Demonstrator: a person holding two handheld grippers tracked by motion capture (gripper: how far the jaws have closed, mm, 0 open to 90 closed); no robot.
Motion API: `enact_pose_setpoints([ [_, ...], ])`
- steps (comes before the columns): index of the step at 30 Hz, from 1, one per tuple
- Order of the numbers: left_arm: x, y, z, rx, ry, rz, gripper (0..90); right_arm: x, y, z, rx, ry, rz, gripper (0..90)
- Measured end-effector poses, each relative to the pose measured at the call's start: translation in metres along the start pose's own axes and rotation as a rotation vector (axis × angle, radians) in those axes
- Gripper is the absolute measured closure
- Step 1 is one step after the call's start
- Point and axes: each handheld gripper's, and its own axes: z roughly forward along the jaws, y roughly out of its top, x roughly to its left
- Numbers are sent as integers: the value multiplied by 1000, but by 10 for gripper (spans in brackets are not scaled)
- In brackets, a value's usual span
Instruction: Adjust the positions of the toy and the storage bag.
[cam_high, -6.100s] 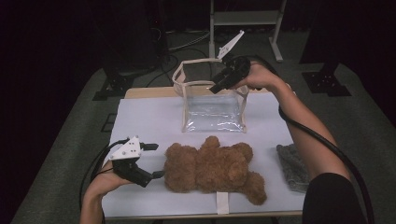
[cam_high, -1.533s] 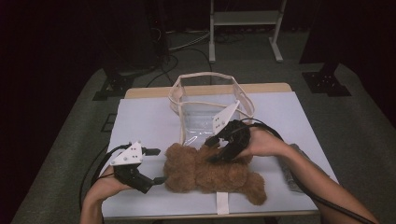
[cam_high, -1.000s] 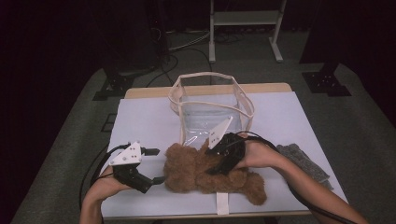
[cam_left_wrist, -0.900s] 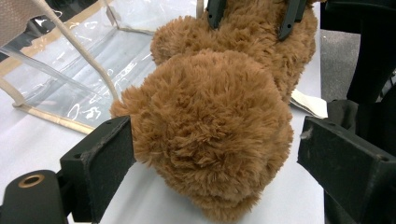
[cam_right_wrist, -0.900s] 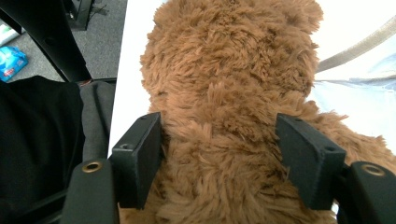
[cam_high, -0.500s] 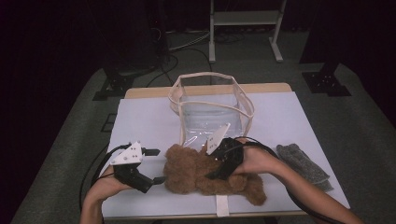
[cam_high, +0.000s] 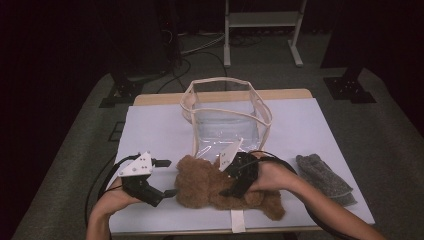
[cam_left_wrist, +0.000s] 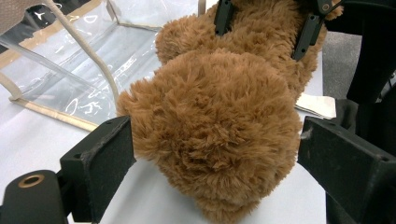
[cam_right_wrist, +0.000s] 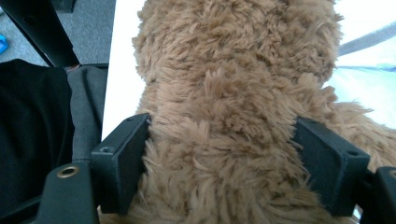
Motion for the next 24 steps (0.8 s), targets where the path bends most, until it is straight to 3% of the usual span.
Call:
enact_pose_setpoints([
  [13, 1, -1, -1, 3, 6, -3, 97, -1, -4, 6, 5, -6, 8, 268],
  [24, 2, -1, -2, -6, 7, -10, 97, -4, -6, 4, 22, -27, 24, 453],
])
